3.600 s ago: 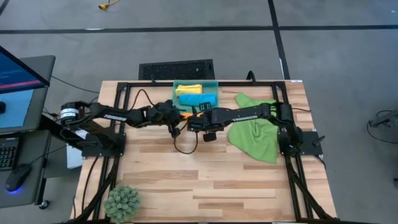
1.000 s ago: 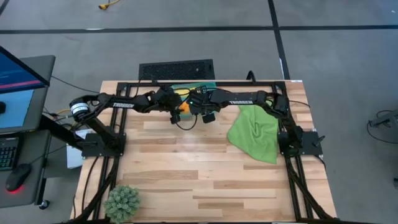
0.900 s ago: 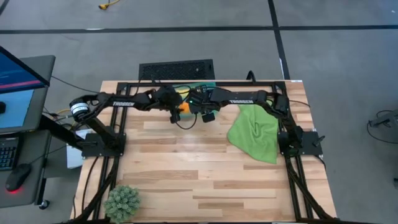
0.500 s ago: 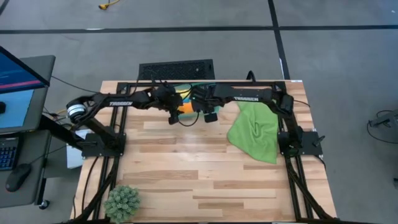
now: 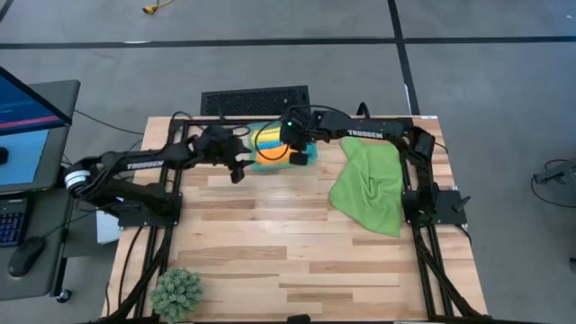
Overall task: Roll microfiber towels into tight, uniform cylinder then place into a basket
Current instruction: Put the rolled orange microfiber towel into the green bin
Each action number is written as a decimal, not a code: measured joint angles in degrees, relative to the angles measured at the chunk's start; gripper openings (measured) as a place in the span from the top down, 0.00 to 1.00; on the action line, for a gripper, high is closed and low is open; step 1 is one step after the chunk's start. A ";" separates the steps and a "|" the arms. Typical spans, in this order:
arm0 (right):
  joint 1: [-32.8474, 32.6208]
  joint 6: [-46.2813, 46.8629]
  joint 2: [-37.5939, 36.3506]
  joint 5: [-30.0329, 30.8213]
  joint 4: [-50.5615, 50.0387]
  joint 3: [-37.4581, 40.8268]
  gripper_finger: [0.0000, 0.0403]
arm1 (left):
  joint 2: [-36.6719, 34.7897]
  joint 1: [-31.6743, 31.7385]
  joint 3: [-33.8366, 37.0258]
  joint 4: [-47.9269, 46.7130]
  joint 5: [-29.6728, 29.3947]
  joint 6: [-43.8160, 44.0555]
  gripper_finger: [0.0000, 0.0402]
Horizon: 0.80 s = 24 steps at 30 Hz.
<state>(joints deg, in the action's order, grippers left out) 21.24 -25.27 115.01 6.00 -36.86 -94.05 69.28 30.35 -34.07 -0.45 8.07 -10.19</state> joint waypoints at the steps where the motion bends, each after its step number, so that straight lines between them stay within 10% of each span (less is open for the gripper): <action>1: 0.19 0.27 0.04 0.02 2.24 0.50 0.76 | -0.92 0.00 1.28 1.87 -0.61 0.48 0.54; 10: 0.62 5.39 1.97 -0.20 14.58 1.34 0.76 | -6.38 0.02 3.13 7.80 -14.49 0.90 0.54; 24: -0.61 11.15 6.24 -2.28 4.81 1.54 0.76 | -8.24 0.11 0.00 7.65 -14.82 1.71 0.54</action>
<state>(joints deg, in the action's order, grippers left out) 20.64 -14.11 121.24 3.72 -32.04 -92.51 61.04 30.46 -34.06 7.20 -6.74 -8.48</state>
